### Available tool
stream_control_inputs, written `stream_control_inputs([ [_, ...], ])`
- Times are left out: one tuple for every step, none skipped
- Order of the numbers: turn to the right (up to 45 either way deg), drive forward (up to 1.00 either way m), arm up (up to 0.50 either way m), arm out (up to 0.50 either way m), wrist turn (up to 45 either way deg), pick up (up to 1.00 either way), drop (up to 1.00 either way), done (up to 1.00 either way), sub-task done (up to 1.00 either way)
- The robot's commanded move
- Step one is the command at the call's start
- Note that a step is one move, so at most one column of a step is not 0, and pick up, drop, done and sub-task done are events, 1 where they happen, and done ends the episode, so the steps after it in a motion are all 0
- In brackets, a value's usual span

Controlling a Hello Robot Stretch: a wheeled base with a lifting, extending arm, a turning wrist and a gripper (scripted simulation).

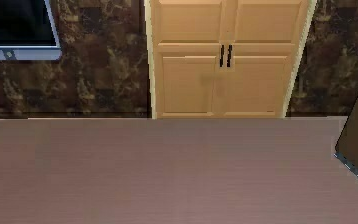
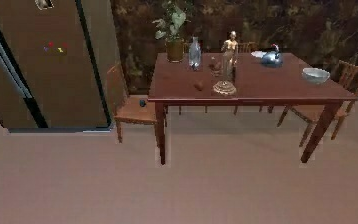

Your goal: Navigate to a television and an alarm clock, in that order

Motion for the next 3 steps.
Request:
stream_control_inputs([
  [-24.0, 0.0, 0.0, 0.0, 0.0, 0.0, 0.0, 0.0, 0.0],
  [0.0, 1.0, 0.0, 0.0, 0.0, 0.0, 0.0, 0.0, 0.0],
  [0.0, 1.0, 0.0, 0.0, 0.0, 0.0, 0.0, 0.0, 0.0],
])
